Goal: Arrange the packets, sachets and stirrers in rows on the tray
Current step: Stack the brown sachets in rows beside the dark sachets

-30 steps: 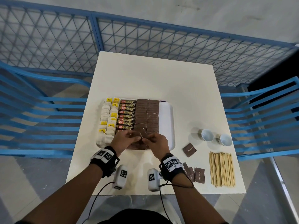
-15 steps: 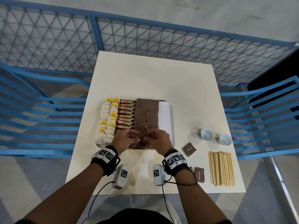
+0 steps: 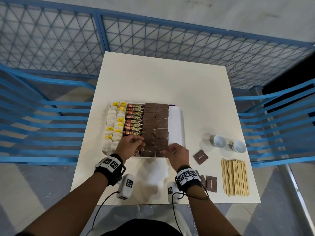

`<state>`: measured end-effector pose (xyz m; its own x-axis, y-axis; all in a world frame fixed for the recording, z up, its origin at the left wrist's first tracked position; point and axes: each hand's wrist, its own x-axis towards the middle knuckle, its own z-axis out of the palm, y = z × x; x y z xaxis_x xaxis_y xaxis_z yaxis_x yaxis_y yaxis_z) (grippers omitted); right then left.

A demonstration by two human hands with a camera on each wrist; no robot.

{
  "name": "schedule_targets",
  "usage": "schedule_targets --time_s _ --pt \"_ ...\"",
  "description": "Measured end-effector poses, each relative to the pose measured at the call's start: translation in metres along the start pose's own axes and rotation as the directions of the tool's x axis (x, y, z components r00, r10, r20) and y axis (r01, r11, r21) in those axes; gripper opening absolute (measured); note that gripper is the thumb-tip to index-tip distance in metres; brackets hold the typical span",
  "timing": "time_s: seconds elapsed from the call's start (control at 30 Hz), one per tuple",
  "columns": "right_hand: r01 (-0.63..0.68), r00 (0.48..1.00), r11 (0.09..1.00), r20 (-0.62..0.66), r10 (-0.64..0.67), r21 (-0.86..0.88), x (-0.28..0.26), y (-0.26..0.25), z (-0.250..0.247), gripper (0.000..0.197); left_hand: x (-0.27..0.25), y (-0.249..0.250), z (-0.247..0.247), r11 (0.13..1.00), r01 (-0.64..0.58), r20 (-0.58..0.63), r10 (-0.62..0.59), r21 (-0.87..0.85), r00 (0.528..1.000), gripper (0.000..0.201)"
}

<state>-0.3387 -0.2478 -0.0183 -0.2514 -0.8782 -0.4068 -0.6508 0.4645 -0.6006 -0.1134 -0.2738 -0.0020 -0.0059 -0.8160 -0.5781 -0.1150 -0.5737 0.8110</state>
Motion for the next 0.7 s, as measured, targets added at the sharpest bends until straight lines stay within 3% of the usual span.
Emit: schedule_targets --time_s 0.13,0.47,0.7 --pt "0.001 0.999 0.989 0.039 0.005 -0.149 -0.0014 -0.0026 0.0025 0.025 0.0007 0.0024 -0.0008 1.000 0.016 0.000 -0.016 -0.007 1.000 0.017" --pt "0.005 1.000 0.992 0.011 -0.003 -0.129 0.0008 -0.0092 0.0054 0.030 0.0000 0.0051 -0.0025 0.999 0.040 0.002 -0.040 -0.007 0.999 0.018" --pt "0.023 0.997 0.984 0.070 -0.011 -0.178 0.0001 -0.0045 0.0019 0.011 0.0017 0.0064 -0.0035 0.998 0.062 0.001 -0.062 -0.023 0.998 0.017"
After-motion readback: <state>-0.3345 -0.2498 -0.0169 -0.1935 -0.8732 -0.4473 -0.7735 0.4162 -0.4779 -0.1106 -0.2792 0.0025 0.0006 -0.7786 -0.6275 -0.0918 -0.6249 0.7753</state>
